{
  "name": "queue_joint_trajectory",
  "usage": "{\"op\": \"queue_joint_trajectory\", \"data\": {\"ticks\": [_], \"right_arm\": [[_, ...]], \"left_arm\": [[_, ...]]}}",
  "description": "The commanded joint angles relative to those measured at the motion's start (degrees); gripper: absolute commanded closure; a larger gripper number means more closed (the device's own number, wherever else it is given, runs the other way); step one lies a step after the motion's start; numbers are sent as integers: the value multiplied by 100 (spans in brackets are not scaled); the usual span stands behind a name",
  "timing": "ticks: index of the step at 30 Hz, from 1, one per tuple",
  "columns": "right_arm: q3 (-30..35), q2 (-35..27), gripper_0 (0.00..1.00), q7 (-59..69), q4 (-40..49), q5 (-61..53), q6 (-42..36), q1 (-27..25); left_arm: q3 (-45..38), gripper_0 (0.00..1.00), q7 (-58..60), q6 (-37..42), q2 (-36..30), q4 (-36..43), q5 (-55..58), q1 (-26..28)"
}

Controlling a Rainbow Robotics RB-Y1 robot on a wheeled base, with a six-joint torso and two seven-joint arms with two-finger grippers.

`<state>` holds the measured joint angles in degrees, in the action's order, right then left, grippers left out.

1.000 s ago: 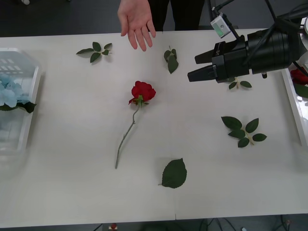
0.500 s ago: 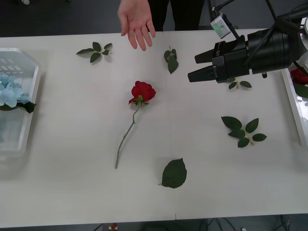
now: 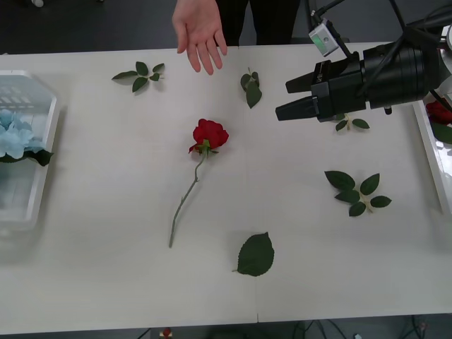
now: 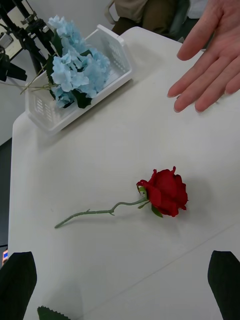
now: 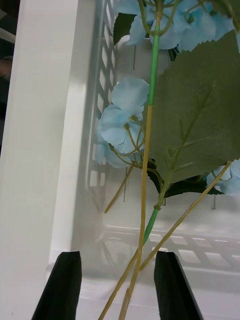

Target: Place the red flowers into the right box and the blue flowers into the left box. If a person shows an open palm, hand one flower to the person first, then continue sorting.

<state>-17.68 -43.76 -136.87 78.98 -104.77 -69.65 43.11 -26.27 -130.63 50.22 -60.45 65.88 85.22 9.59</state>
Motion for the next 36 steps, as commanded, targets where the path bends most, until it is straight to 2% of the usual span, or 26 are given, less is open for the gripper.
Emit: {"op": "queue_joint_trajectory", "data": {"ticks": [1, 7, 9, 11, 17, 22, 29, 36], "right_arm": [[-7, -124, 0, -182, 56, -78, 21, 224], [-7, -133, 0, -199, 47, -78, 21, 224], [-7, -133, 0, -199, 56, -78, 30, 224], [-7, -142, 0, -199, 47, -78, 30, 224], [-25, -186, 0, -243, 56, -78, 21, 215], [-25, -212, 0, -270, 56, -96, 21, 197], [-25, -248, 0, -314, 47, -122, 13, 197], [-25, -265, 0, -340, 47, -122, 13, 197]], "left_arm": [[26, 50, -112, -109, -292, -5, -58, 131], [8, 23, -209, 40, -301, 4, 548, 131], [-176, 8, -464, 357, -301, 56, 935, 131], [-379, 0, -622, 638, -301, 162, 1040, 131], [-880, 0, -674, 1737, -292, 768, 1198, 254], [-906, 0, -631, 2229, -283, 1322, 1717, 448], [-634, 0, -94, 2246, 51, 2359, 1787, 413], [-97, 0, 1057, 1974, 604, 3871, 346, 70]]}}
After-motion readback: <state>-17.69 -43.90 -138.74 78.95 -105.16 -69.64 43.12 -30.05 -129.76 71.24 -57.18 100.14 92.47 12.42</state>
